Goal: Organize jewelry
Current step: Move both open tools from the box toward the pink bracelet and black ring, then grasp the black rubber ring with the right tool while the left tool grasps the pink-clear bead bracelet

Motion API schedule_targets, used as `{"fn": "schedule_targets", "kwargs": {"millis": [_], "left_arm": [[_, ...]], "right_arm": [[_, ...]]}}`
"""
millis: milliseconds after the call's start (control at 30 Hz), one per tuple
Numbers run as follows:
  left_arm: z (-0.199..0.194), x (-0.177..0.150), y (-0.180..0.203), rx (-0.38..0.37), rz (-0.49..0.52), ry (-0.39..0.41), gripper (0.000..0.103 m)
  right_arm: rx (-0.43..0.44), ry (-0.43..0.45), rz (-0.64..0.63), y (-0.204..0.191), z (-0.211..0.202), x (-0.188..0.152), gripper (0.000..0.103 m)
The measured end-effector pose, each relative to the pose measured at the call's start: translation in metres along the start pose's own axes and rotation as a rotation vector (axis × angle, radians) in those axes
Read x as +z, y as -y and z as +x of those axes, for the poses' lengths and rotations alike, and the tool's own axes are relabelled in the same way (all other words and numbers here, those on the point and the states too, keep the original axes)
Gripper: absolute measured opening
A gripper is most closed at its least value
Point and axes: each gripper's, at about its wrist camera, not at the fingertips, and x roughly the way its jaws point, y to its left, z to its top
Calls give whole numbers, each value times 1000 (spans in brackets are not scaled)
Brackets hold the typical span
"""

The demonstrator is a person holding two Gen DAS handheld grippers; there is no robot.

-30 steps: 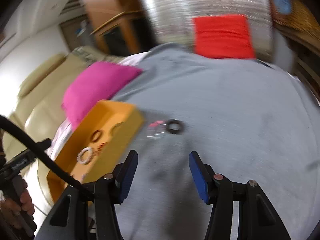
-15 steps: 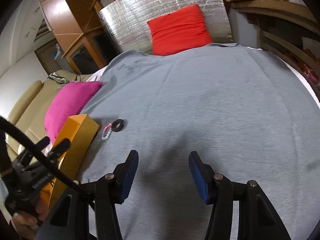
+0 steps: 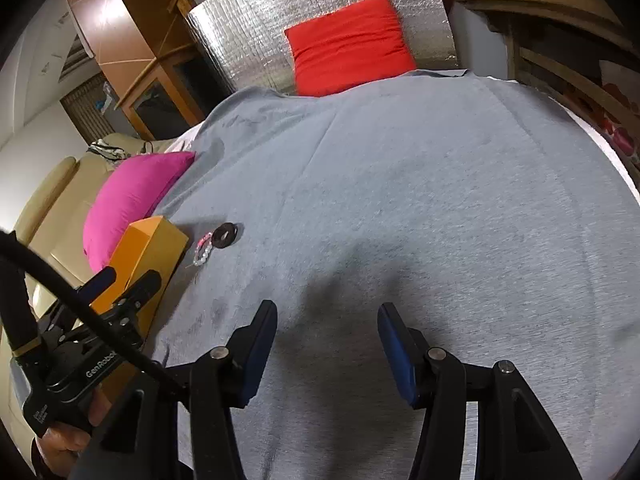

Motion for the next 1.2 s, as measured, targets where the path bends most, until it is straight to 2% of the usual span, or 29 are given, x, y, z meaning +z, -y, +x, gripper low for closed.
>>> {"fn": "schedule_targets", "kwargs": {"millis": [300,433,600,800,833,900,1000,1200], "left_arm": [[16,-3,-2,-3,5,-38,80],[34,-8,-11,-44,-29,-116,80],[60,-19,-32,-87,-135,-233,80],[77,-32,-56,-110,-287,-329,80],[78,-33,-59,-110,-304,-333,80],[77,-35,-62,-113,-317,-333,80],[74,-35,-60,-113,-294,-327,80],[72,-33,-62,-126,-290,-324,80]], "right_arm": [[-1,-22,12,-5,10,0,57],[4,-33,12,-8,17,1,57],[12,-57,10,-15,29,3,57],[43,-78,-23,-30,50,7,39],[54,-84,-27,-34,56,9,36],[75,-87,-37,-41,66,15,36],[107,-71,-51,-53,80,25,36],[193,-104,-103,-78,122,51,36]]}}
